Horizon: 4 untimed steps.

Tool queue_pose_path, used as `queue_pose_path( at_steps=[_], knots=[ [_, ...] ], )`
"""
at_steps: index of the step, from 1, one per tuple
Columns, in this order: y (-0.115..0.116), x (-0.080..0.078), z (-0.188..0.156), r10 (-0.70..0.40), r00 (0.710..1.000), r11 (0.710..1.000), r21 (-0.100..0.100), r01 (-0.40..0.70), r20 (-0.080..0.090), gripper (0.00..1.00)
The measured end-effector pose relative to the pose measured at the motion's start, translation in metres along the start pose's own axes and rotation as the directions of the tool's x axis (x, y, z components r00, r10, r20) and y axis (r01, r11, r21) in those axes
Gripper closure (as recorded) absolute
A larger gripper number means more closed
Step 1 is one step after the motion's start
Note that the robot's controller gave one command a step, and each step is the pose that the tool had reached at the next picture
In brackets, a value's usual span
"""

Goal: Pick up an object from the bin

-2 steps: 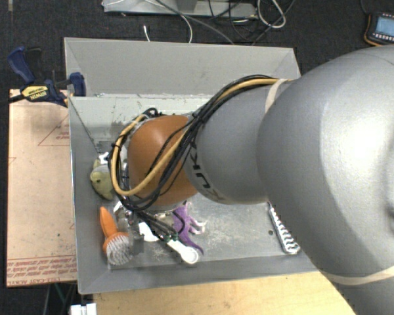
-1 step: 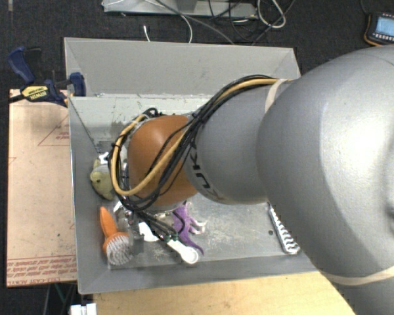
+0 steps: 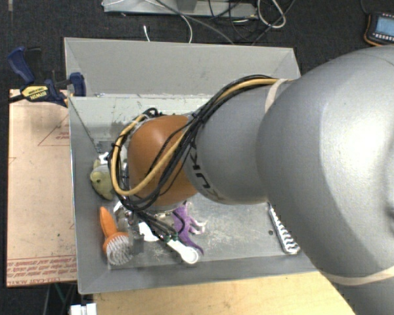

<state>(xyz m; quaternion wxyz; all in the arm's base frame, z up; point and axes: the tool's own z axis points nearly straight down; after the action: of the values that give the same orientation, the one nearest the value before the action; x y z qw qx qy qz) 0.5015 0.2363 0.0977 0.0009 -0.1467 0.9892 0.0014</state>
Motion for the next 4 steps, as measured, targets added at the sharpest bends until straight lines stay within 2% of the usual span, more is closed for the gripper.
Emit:
queue_pose_path(
  at_steps=[1, 2, 3, 4],
  knots=[
    [-0.002, 0.003, 0.002, -0.022, 1.0, 1.0, 0.0, 0.022, 0.004, 1.0],
    [-0.005, -0.007, -0.009, -0.083, 0.996, 0.997, 0.0, 0.083, -0.013, 1.0],
    [-0.033, -0.002, -0.006, 0.154, 0.988, 0.988, 0.003, -0.154, -0.013, 1.0],
    [-0.033, -0.002, -0.006, 0.154, 0.988, 0.988, 0.003, -0.154, -0.013, 1.0]
  ],
)
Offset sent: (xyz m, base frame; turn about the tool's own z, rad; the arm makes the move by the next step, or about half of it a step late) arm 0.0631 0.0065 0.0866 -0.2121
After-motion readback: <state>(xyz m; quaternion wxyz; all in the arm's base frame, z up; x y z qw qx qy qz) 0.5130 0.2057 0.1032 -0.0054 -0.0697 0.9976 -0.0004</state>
